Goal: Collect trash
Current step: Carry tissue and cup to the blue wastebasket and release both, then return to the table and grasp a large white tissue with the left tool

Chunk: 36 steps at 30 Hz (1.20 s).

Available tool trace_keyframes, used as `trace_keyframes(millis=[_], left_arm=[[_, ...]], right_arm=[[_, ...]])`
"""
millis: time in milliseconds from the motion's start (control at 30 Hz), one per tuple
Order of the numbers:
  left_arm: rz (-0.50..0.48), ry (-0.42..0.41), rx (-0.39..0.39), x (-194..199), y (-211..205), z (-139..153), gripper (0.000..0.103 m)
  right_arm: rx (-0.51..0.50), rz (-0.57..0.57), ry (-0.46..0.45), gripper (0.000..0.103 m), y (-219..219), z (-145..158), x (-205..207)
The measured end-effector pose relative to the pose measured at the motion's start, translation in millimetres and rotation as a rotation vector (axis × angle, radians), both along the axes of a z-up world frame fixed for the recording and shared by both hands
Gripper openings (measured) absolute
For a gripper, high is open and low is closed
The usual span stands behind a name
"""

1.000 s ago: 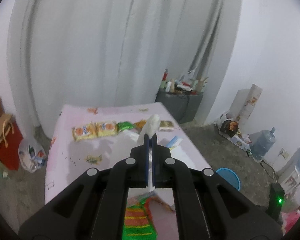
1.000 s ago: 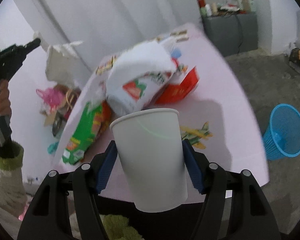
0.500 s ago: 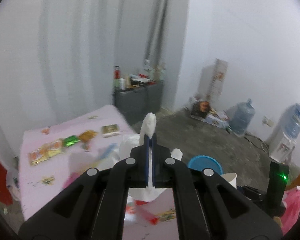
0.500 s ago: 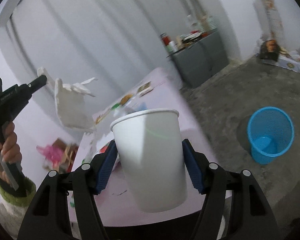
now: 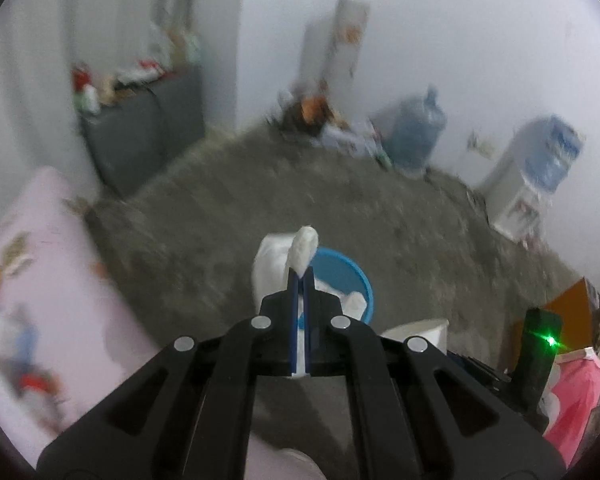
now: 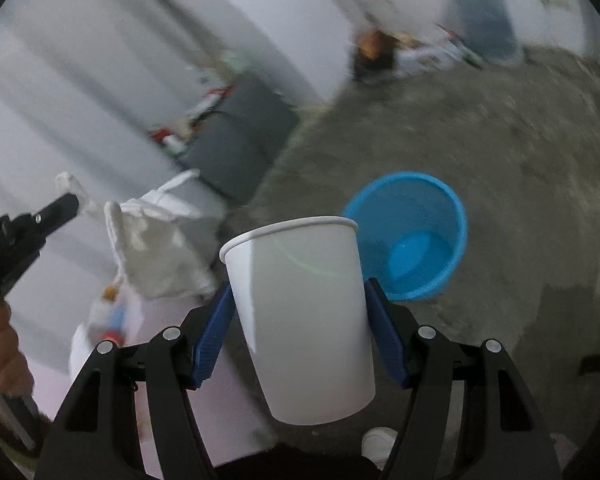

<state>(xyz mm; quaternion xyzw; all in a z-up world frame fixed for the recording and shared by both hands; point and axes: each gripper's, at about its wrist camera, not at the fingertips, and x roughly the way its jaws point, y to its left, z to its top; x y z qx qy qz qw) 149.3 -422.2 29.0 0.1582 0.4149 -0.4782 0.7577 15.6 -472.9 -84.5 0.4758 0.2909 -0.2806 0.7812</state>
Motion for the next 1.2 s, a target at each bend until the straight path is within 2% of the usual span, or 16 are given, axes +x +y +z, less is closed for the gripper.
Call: trace_keyframes(millis=[133, 300, 333, 367, 400, 433, 500, 600, 767, 900, 1067, 1133, 1200], left_arm=[[-0.029, 0.031, 0.106, 16, -69, -67, 0.0], [-0.017, 0.12, 0.162, 42, -123, -127, 0.001], [-0.005, 0.138, 0.165, 47, -132, -140, 0.003], [-0.003, 0.156, 0.17, 51, -135, -148, 0.012], [0.003, 0.179, 0.179, 54, -141, -157, 0.028], [0.012, 0.201, 0.187, 57, -146, -165, 0.035], [0.03, 0.21, 0.187, 58, -146, -172, 0.041], [0.031, 0.22, 0.176, 52, -141, -169, 0.048], [-0.03, 0.184, 0.135, 32, -127, -139, 0.053], [-0.078, 0.147, 0.065, 13, -97, -98, 0.061], [-0.122, 0.049, -0.009, -6, -24, -38, 0.068], [-0.104, 0.05, -0.03, -6, 9, -20, 0.07], [-0.059, 0.085, -0.064, -3, 50, -2, 0.082]], right_arm=[[0.095, -0.036, 0.026, 0.064, -44, -52, 15], [0.172, -0.066, 0.064, 0.066, -99, -114, 38], [0.191, -0.064, 0.063, 0.07, -109, -128, 42], [0.202, -0.062, 0.067, 0.082, -117, -136, 47], [0.209, -0.07, 0.105, 0.086, -125, -152, 52], [0.209, -0.077, 0.14, 0.087, -129, -161, 54], [0.225, -0.09, 0.186, 0.087, -134, -180, 55], [0.242, -0.124, 0.166, 0.087, -130, -185, 44], [0.177, -0.163, 0.108, 0.087, -105, -153, 16], [0.058, -0.163, 0.104, 0.087, -75, -104, 5], [-0.16, -0.157, 0.122, 0.097, -22, -20, -2], [-0.238, -0.143, 0.14, 0.097, -2, 7, 1], [-0.307, -0.129, 0.136, 0.097, 22, 35, 3]])
